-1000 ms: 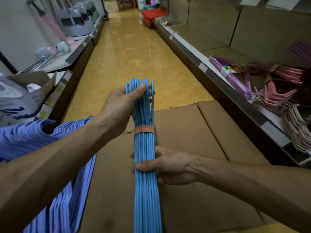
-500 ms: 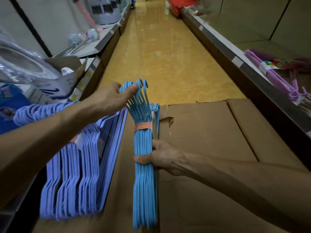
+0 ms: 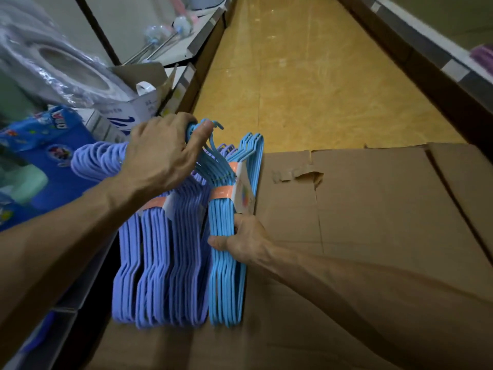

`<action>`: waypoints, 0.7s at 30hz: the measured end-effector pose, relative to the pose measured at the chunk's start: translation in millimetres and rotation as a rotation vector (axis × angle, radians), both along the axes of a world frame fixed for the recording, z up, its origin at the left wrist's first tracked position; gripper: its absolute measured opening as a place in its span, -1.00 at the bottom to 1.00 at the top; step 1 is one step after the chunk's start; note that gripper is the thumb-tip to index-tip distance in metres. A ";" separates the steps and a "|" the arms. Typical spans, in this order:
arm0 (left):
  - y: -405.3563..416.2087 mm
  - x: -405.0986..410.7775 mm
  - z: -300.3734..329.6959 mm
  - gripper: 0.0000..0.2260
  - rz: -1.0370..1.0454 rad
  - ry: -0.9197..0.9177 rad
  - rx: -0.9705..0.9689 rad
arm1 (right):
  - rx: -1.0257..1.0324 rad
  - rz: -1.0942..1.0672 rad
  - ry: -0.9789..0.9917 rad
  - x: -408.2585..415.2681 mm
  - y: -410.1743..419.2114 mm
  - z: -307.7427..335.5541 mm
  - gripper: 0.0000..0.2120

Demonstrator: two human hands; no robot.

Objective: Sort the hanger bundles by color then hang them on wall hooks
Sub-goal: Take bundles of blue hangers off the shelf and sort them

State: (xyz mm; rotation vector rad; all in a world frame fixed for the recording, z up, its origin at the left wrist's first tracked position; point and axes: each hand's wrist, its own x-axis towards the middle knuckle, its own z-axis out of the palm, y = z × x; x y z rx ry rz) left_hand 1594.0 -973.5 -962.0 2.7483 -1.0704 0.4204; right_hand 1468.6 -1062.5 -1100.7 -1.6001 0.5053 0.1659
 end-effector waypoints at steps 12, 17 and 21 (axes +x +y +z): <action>17.2 18.1 -34.6 -0.41 0.070 0.112 0.034 | -0.059 0.187 0.055 22.3 11.4 -33.2 -0.58; 19.1 20.7 -37.3 -0.40 0.111 0.128 0.080 | -0.182 0.262 0.062 23.4 11.5 -36.1 -0.26; 19.7 19.7 -31.3 -0.33 0.091 0.166 0.114 | -0.160 0.337 0.064 8.8 -3.4 -16.4 -0.52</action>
